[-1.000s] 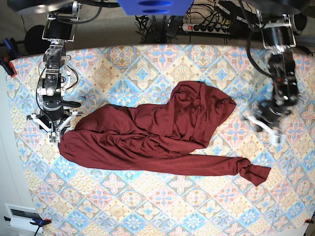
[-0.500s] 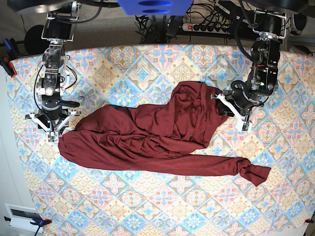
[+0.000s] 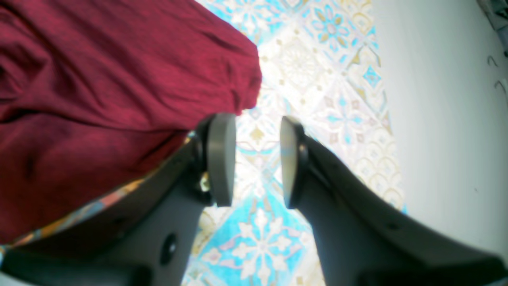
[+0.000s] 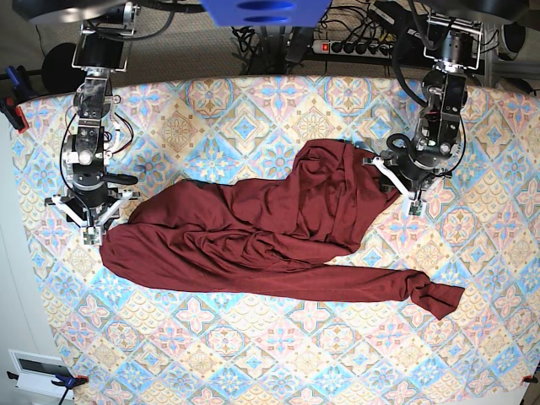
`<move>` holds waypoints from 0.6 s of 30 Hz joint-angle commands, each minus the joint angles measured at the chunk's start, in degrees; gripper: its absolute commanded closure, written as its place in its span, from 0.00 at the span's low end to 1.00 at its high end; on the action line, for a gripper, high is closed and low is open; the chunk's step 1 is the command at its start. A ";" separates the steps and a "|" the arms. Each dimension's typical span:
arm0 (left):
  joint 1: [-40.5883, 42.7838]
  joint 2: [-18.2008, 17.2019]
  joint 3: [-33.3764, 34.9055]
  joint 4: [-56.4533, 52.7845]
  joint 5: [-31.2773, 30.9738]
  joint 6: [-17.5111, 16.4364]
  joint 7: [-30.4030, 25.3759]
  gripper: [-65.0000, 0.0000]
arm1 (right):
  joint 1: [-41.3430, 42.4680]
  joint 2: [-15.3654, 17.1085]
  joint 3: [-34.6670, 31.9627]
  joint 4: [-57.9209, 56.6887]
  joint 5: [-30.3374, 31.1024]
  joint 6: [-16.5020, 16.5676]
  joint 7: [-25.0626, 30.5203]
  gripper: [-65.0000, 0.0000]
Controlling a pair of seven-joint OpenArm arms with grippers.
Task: Layout the t-shirt on the table in an organized manner, then fold the t-shirt properly
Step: 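Drag the shirt body with the left gripper away from the right gripper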
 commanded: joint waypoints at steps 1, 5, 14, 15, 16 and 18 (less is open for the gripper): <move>-0.60 -0.73 -0.87 0.54 0.76 0.27 -1.62 0.85 | 1.02 0.77 0.23 0.83 -0.02 -0.31 1.29 0.72; -0.60 -0.91 -8.52 0.28 1.03 0.53 -4.78 1.00 | 1.11 0.77 0.23 0.83 -0.02 -0.31 1.29 0.72; -10.01 -3.81 -19.68 -5.43 0.59 0.27 -4.87 1.00 | 1.02 0.77 0.14 0.83 -0.02 -0.31 1.29 0.72; -11.59 -3.81 -19.86 -6.93 0.94 0.27 -5.13 1.00 | 1.02 0.77 0.14 0.83 -0.02 -0.31 1.29 0.72; -13.00 -3.99 -19.86 -8.16 0.94 0.27 -5.22 1.00 | 0.93 0.77 0.14 0.83 -0.02 -0.31 1.29 0.72; -15.81 -5.48 -19.86 -11.15 0.94 0.27 -5.31 1.00 | 0.84 0.77 0.14 1.01 -0.02 -0.31 1.29 0.72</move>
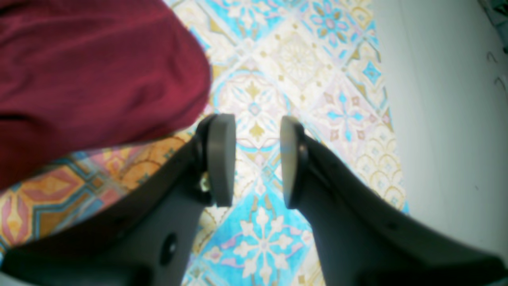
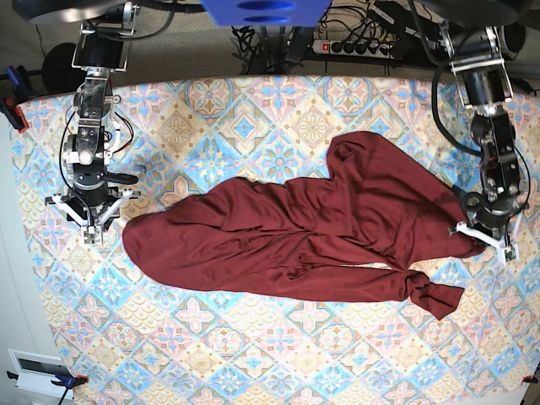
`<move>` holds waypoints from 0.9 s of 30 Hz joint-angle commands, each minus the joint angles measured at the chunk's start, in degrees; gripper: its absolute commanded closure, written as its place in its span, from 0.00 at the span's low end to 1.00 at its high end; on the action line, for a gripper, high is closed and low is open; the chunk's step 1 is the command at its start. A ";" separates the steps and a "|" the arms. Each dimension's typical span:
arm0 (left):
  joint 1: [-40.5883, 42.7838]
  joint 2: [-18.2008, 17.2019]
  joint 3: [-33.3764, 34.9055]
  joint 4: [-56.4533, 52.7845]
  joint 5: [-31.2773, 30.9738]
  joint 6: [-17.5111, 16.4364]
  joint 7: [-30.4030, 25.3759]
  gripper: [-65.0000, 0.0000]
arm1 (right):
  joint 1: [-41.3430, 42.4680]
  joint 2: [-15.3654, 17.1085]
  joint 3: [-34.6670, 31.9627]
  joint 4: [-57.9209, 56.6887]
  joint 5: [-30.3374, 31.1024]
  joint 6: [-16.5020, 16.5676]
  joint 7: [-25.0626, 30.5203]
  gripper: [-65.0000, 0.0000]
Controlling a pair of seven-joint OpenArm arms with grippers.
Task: Layout the t-shirt on the table in an organized manner, then fold the t-shirt properly
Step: 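Drag the shirt body with the left gripper away from the right gripper, then regrasp the shirt edge with the left gripper and pull it outward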
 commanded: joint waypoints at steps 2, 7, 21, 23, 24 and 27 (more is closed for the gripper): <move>-5.63 -1.61 -0.34 -3.06 0.00 0.22 -1.86 1.00 | 0.89 0.75 0.27 1.36 -0.04 -0.29 1.29 0.72; -19.78 -1.61 0.01 -19.06 0.09 0.49 -1.86 0.93 | 0.71 0.75 0.18 1.53 -0.04 -0.29 1.29 0.72; -7.12 -1.44 1.24 -2.71 -6.16 0.13 6.85 0.45 | -1.31 0.75 -3.51 3.29 -0.04 -0.29 1.29 0.72; -0.35 -1.44 0.80 5.38 -9.32 0.22 7.37 0.47 | -1.31 0.75 -4.48 3.29 -0.04 -0.29 1.29 0.72; 3.78 -1.44 0.01 9.51 -10.99 0.40 7.90 0.48 | -1.31 0.75 -5.09 3.20 -0.04 -0.29 1.29 0.72; 13.10 0.15 -2.28 17.16 -16.09 0.40 10.63 0.51 | -1.31 0.75 -6.85 3.11 -0.04 -0.29 1.29 0.72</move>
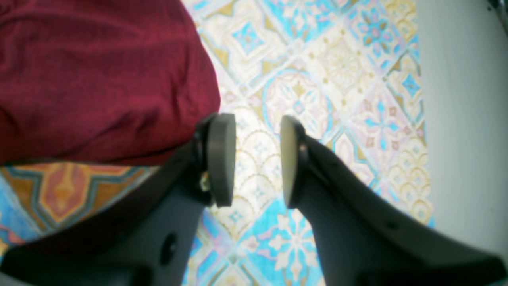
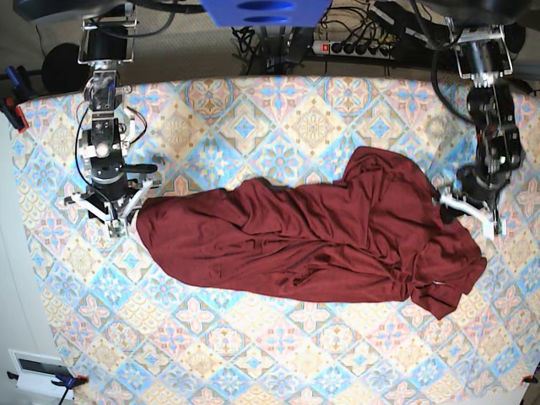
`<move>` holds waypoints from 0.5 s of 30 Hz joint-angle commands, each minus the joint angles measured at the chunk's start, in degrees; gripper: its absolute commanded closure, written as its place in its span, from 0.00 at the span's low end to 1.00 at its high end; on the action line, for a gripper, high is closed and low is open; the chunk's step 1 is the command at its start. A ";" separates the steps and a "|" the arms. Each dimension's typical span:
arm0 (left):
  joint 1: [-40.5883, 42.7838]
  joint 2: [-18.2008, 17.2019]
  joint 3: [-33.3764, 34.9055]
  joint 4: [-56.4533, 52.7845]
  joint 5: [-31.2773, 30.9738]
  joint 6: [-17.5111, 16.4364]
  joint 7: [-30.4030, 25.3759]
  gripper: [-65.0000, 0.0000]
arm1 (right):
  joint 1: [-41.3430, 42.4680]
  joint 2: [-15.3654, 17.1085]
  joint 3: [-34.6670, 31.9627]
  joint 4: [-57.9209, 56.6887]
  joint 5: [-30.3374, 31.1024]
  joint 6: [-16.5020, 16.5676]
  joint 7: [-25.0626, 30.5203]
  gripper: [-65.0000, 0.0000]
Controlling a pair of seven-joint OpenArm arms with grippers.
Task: Layout the t-shirt on the table in an organized manner, then fold the t-shirt properly
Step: 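Regrasp the shirt edge with the left gripper and pull it outward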
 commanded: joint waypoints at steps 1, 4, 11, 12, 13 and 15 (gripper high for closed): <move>1.50 0.79 -1.72 2.04 -1.67 -0.17 -0.05 0.52 | 0.88 0.53 -0.27 0.84 -0.02 -0.20 1.42 0.72; 5.46 4.92 -5.32 3.18 -3.69 -0.17 3.37 0.52 | 0.96 0.53 -0.54 0.66 -0.02 -0.20 1.42 0.72; 7.39 14.15 -5.93 3.09 -3.34 -0.17 5.75 0.52 | 0.96 0.53 -1.07 0.58 -0.02 -0.20 1.42 0.72; 7.39 15.20 -5.93 2.83 -3.25 -0.17 5.75 0.52 | 0.96 0.53 -1.07 0.66 -0.02 -0.20 1.42 0.72; 7.39 16.08 -5.93 2.22 -3.25 -0.17 5.75 0.52 | 0.96 0.53 -1.07 0.75 -0.02 -0.20 1.42 0.72; 6.87 17.31 -5.93 -0.42 -3.25 -0.17 5.40 0.52 | 0.96 0.53 -1.07 0.84 -0.02 -0.20 1.42 0.72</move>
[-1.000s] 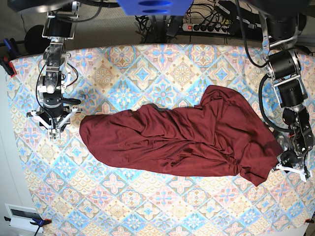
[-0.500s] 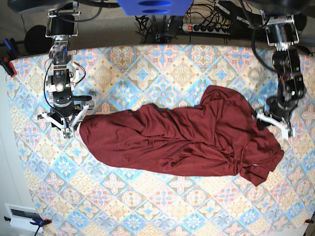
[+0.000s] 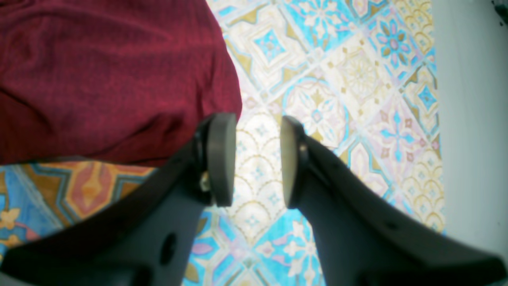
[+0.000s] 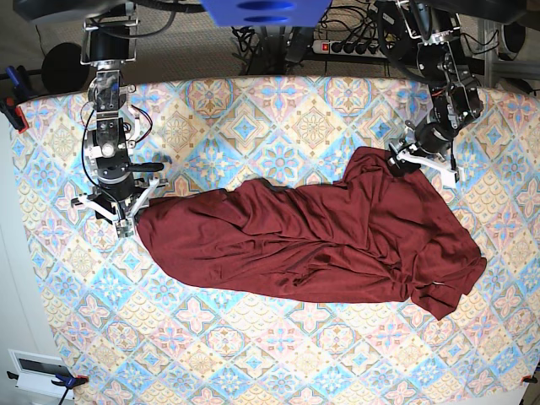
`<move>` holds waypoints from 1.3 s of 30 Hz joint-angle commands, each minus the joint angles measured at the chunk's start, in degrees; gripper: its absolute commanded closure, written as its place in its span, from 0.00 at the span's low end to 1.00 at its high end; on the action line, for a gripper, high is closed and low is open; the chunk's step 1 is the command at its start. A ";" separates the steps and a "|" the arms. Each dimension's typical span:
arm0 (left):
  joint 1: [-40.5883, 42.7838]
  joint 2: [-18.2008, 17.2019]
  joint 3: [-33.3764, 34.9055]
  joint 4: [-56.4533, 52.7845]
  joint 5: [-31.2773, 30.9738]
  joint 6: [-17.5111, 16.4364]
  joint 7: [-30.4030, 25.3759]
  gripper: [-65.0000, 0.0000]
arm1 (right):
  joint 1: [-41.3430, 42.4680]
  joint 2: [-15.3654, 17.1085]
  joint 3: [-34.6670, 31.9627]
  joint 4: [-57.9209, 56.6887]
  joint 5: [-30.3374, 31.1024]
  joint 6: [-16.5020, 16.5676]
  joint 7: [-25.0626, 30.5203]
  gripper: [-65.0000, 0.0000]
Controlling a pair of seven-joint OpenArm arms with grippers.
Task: Layout the t-shirt on the table in an organized manner, then fold the t-shirt properly
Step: 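Regrasp the shirt edge with the left gripper and pull it outward, then grasp the shirt's opposite end with the right gripper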
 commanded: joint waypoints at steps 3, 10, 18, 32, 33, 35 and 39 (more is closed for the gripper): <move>-2.59 1.04 0.01 -5.22 0.31 0.44 1.11 0.52 | 0.94 0.62 0.25 1.26 -0.04 -0.44 1.26 0.72; -6.02 0.68 0.01 -11.11 0.22 0.18 1.11 0.87 | 0.94 0.62 0.42 1.34 -0.04 -0.44 1.26 0.72; -4.79 -10.83 -0.17 -7.15 -0.48 0.09 1.55 1.00 | 0.94 0.62 0.42 1.34 -0.04 -0.44 1.26 0.72; -3.20 -29.73 -4.65 -4.16 0.75 0.09 -3.99 1.00 | 0.85 0.62 -10.65 1.34 1.89 -0.44 1.26 0.72; -3.20 -30.26 -5.62 -4.16 1.71 0.09 -4.07 1.00 | 0.85 0.62 -11.45 1.34 1.89 -0.44 1.26 0.72; -3.38 -30.61 -7.11 -4.16 4.35 0.09 -4.07 1.00 | 0.85 0.62 -12.50 1.34 1.89 -0.44 1.26 0.72; -3.47 -30.61 -8.08 -4.16 10.07 0.09 -4.25 1.00 | 0.85 0.62 -13.03 1.34 1.89 -0.44 1.26 0.72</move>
